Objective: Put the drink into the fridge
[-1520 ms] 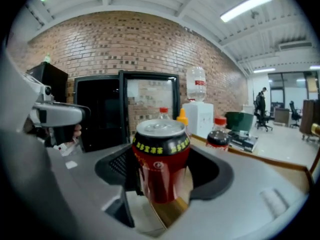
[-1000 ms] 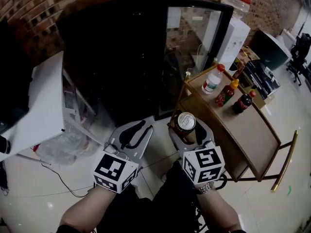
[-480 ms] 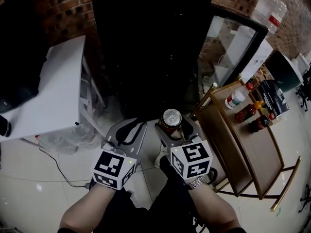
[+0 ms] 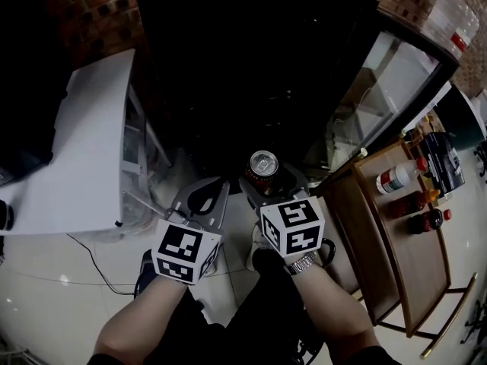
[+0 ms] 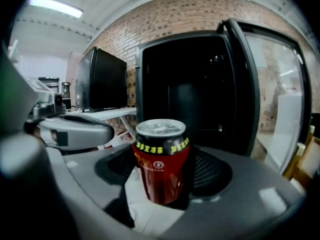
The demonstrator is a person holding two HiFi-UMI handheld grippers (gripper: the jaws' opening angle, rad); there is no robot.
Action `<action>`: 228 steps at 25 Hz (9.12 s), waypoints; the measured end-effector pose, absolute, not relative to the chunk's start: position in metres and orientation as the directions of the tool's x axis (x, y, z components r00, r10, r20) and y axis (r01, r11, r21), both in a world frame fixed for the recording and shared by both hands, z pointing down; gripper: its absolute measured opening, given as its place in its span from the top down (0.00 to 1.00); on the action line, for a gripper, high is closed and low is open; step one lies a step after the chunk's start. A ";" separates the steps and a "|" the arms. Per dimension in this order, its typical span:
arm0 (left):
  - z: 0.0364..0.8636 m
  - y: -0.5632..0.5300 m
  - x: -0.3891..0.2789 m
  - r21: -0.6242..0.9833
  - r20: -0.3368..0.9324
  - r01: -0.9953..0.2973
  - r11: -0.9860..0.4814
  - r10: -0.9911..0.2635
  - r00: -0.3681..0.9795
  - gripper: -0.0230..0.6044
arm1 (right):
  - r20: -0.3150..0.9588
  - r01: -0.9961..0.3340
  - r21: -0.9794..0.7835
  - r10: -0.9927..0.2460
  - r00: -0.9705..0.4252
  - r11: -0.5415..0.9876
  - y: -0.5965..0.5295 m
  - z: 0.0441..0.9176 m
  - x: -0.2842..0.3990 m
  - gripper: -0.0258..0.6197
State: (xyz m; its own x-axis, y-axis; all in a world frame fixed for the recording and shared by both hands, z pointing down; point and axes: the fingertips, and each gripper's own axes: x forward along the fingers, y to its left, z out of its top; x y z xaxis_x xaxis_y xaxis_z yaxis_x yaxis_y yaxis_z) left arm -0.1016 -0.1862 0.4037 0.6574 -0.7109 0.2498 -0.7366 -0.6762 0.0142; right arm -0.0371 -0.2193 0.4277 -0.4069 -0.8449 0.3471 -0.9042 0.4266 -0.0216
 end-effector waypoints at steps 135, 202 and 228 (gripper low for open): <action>0.371 -0.103 0.243 -0.036 0.238 -0.254 -0.967 -0.255 0.937 0.96 | 0.351 -0.915 0.005 -0.857 0.378 -0.402 -0.074 0.416 0.391 0.53; 0.386 -0.184 -0.117 0.028 0.215 -0.798 -0.602 -0.776 0.593 0.96 | 0.242 -0.859 0.037 -0.838 -0.489 0.511 -0.222 0.362 -0.062 0.55; 0.395 -0.328 -0.108 -0.004 0.261 -0.811 -0.584 -0.784 0.563 0.96 | 0.284 -0.788 0.036 -0.762 -0.582 0.615 -0.442 0.377 -0.114 0.55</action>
State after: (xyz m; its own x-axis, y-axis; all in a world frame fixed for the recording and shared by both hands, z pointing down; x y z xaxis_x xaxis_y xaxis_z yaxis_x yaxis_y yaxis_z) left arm -0.1080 -0.3279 0.3954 0.5634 -0.7839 0.2608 -0.8114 -0.5845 -0.0038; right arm -0.1138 -0.4421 0.3766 -0.5822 -0.7619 0.2838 -0.7875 0.6152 0.0362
